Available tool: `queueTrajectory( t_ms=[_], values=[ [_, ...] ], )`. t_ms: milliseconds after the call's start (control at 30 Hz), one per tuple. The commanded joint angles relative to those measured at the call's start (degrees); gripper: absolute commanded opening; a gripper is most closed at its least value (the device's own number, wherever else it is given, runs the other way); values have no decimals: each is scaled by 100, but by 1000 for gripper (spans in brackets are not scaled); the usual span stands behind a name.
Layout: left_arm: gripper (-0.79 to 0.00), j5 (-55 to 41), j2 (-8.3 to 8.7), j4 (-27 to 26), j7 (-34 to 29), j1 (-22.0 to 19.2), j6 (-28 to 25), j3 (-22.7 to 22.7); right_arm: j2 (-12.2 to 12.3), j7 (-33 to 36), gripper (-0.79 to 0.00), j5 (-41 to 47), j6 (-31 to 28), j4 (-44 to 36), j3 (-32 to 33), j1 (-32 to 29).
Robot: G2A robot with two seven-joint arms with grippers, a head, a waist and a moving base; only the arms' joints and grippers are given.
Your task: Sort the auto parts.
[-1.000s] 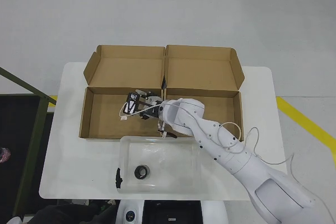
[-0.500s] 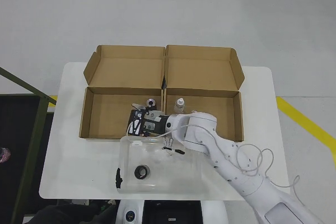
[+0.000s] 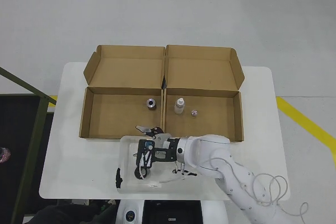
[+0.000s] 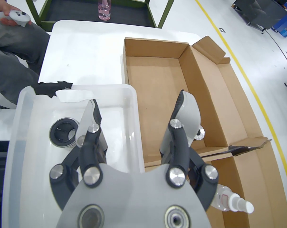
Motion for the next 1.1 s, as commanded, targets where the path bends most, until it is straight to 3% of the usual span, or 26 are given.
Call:
queueTrajectory(
  t_ms=[0, 500, 1067],
  values=[
    [0, 0, 0, 0, 0, 0, 0, 0, 31, -12, -222, -69, -79, -59, 7, -112],
    [0, 0, 0, 0, 0, 0, 0, 0, 205, -237, -203, -639, -425, -145, -178, -694],
    [0, 0, 0, 0, 0, 0, 0, 0, 195, -332, -222, -793, -329, 421, -614, -547]
  ],
)
